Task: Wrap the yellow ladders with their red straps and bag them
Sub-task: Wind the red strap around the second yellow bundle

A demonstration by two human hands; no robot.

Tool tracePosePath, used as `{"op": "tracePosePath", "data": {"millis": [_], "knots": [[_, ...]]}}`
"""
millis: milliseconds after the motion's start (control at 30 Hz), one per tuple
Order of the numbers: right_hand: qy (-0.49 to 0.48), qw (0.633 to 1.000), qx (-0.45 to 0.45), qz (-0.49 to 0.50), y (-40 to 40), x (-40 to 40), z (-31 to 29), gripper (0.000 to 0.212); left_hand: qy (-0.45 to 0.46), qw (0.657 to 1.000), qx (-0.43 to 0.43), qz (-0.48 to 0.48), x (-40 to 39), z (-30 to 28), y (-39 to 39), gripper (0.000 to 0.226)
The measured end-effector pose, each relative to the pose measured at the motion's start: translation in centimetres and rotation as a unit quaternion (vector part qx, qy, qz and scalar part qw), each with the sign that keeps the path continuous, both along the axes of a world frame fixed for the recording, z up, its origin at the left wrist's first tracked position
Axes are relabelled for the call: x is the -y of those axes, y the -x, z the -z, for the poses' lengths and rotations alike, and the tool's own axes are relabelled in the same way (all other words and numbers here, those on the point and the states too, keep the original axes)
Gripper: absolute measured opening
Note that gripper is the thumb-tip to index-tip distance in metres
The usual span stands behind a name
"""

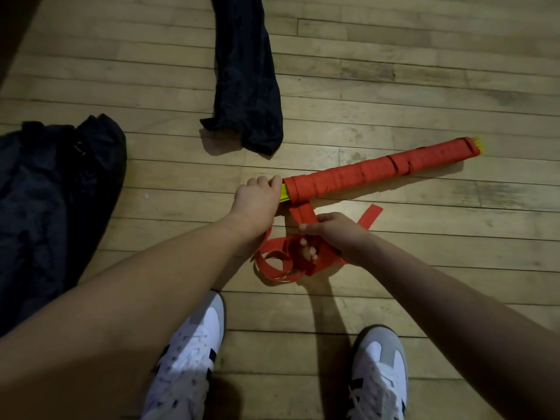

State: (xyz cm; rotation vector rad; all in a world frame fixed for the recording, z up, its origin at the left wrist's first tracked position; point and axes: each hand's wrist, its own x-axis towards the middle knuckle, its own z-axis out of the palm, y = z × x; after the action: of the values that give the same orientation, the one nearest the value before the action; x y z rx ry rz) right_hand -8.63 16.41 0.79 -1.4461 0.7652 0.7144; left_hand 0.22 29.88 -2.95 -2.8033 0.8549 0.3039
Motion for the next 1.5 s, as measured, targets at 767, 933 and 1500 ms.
{"op": "tracePosePath", "data": {"millis": [767, 933, 1500], "knots": [[0.014, 0.998, 0.054, 0.033, 0.1, 0.3, 1.0, 0.01, 0.067, 0.995, -0.062, -0.037, 0.0, -0.6, 0.0, 0.052], [0.01, 0.997, 0.068, 0.034, -0.4, 0.4, 0.9, 0.016, 0.041, 0.998, -0.025, -0.047, 0.7, -0.8, -2.2, 0.076], [0.044, 0.996, 0.072, -0.005, -0.3, 0.0, 2.1, 0.023, 0.079, 0.992, -0.057, 0.078, -2.3, 1.0, 2.4, 0.059]]}}
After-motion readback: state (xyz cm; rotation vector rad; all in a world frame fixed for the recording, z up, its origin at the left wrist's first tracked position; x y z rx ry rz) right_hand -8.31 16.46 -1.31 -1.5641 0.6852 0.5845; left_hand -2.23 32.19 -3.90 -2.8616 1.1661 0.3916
